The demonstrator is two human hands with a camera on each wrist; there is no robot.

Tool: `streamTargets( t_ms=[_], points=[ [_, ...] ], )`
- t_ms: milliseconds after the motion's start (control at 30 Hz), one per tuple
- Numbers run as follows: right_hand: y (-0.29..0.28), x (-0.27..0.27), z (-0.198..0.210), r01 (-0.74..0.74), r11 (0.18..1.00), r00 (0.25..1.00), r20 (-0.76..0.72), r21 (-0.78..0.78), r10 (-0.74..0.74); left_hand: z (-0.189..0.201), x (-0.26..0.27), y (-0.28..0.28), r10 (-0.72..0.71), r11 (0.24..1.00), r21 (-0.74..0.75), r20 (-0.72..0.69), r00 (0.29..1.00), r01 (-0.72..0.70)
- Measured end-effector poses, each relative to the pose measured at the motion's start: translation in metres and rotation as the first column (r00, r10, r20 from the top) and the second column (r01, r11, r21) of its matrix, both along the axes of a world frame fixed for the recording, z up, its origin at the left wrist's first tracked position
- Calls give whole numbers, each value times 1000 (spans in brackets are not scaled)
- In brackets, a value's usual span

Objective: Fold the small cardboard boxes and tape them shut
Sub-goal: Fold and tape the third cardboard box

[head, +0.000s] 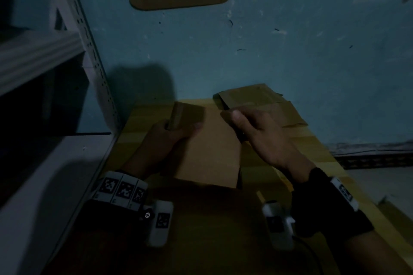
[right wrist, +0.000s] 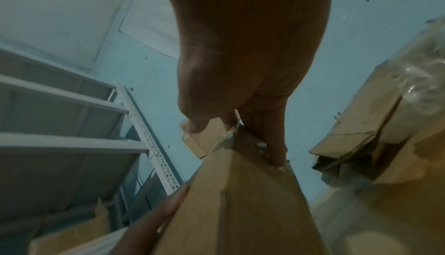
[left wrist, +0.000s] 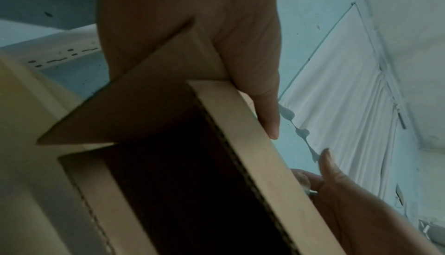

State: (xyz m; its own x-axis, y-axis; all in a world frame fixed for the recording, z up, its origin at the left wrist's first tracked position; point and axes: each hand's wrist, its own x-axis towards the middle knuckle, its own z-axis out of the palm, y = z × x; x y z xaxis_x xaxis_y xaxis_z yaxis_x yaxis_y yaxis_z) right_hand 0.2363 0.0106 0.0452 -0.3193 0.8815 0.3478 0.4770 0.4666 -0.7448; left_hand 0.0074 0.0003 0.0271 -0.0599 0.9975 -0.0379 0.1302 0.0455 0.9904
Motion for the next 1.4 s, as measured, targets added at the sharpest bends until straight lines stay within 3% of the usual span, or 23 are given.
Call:
streamTargets(
  t_ms=[100, 267, 533, 733, 867, 1067, 1167, 1400],
  points=[
    [1, -2, 0, -3, 999, 1000, -11, -39, 2, 1, 2, -1, -5, 1000, -1, 8, 1000, 5],
    [3, -3, -1, 22, 1000, 1000, -6, 21, -22, -2, 0, 2, -2, 1000, -5, 3, 1000, 2],
    [8, 6, -2, -18, 995, 991, 135, 96, 5, -3, 2, 2, -45, 999, -7, -16, 999, 45],
    [9, 9, -3, -6, 994, 991, 135, 108, -8, -7, -1, 6, -32, 999, 2, -9, 999, 32],
    [8, 11, -3, -10, 998, 997, 79, 64, 5, -5, -1, 4, -35, 999, 11, -3, 999, 35],
    [6, 12, -6, -28, 999, 993, -111, -17, 26, -2, -4, 2, -30, 999, -39, 15, 999, 30],
    [3, 11, -2, -80, 988, 970, -240, -134, 46, -2, -4, 1, -6, 999, -40, 7, 1000, 6],
    [6, 10, -3, -92, 990, 983, -167, -107, 73, 3, -1, -3, 4, 1000, -30, 5, 1000, -4]
  ],
)
